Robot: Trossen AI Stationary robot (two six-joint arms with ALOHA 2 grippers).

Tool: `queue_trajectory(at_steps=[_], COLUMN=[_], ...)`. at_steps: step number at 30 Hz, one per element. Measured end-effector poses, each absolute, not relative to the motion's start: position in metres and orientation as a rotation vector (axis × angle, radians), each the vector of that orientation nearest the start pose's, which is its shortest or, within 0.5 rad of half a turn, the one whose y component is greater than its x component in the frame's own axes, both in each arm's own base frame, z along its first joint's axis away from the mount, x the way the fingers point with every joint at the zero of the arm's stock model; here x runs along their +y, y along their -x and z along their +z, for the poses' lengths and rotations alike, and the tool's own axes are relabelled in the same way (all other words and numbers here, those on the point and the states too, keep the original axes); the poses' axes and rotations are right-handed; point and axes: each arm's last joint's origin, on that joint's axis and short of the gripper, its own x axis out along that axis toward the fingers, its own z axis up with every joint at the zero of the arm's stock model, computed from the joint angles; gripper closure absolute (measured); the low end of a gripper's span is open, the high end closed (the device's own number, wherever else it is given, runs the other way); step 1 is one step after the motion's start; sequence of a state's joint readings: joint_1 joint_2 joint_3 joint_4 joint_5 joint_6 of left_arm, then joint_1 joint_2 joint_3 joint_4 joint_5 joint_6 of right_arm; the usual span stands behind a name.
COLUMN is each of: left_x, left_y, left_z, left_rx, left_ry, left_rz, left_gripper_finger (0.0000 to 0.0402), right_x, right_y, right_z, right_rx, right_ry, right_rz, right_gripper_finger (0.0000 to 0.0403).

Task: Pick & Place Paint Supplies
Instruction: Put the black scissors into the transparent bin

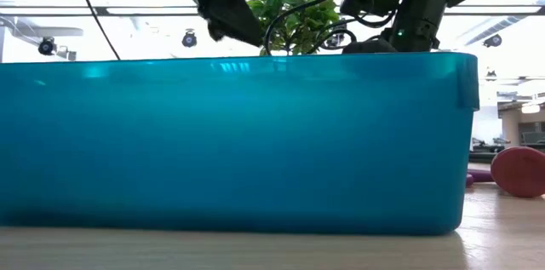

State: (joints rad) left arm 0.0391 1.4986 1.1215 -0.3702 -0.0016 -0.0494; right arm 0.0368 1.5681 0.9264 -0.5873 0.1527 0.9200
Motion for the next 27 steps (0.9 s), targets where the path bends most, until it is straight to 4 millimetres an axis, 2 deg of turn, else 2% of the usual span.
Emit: queue_trajectory(at_steps=[7, 12, 22, 27], left_x=[0.059, 0.085, 0.1, 0.107], left_y=[-0.308, -0.302, -0.328, -0.348], left_z=[0.232, 0.221, 0.182, 0.18], left_rx=[0.711, 0.658, 0.657, 0.625], left_ry=[0.152, 0.109, 0.006, -0.035], left_rz=[-0.011, -0.039, -0.069, -0.075], left_gripper_finger=[0.0214, 0.0208, 0.0208, 0.0208], right_x=[0.007, 0.007, 0.007, 0.007], right_y=[-0.284, -0.284, -0.284, -0.285], right_z=[0.178, 0.178, 0.179, 0.18], right_rx=[1.077, 1.074, 1.07, 1.064], right_ry=[-0.726, -0.738, -0.734, -0.72], right_rz=[-0.653, -0.657, -0.651, -0.634], right_gripper_finger=[0.0395, 0.0395, 0.0395, 0.0395])
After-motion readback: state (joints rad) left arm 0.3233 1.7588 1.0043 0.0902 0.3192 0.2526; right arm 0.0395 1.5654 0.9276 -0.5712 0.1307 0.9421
